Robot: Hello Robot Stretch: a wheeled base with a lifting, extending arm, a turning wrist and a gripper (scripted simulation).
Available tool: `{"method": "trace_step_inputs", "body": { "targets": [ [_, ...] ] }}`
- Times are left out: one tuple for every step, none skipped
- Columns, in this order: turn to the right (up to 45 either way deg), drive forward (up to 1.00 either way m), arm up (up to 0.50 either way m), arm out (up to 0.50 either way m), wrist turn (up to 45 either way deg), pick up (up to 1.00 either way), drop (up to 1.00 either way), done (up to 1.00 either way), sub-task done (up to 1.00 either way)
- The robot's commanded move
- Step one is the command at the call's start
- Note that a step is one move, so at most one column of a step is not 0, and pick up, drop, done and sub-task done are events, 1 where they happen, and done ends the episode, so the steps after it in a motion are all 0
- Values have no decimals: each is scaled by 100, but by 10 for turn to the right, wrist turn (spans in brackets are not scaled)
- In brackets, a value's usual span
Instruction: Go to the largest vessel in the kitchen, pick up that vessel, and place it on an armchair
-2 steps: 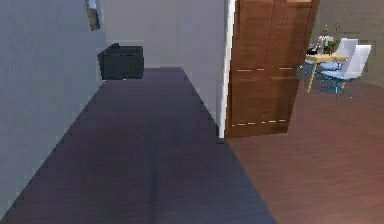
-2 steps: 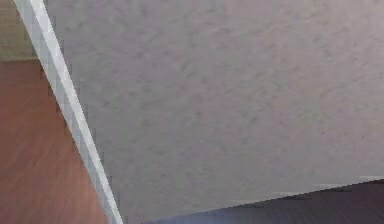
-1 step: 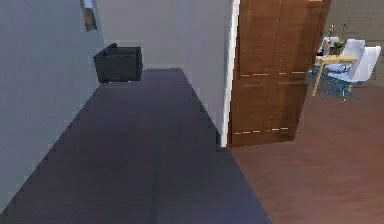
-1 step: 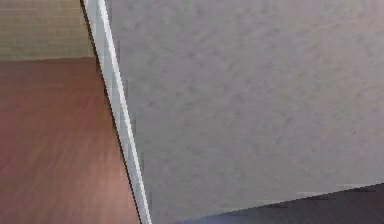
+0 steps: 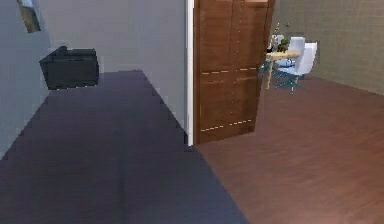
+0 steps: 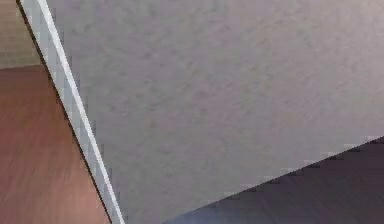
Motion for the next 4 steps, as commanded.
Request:
{"method": "trace_step_inputs", "body": {
  "targets": [
    [0, 40, 0, 0, 0, 0, 0, 0, 0],
    [210, 0, 0, 0, 0, 0, 0, 0, 0],
    [0, 50, 0, 0, 0, 0, 0, 0, 0],
    [360, 0, 0, 0, 0, 0, 0, 0, 0]
  ]
}}
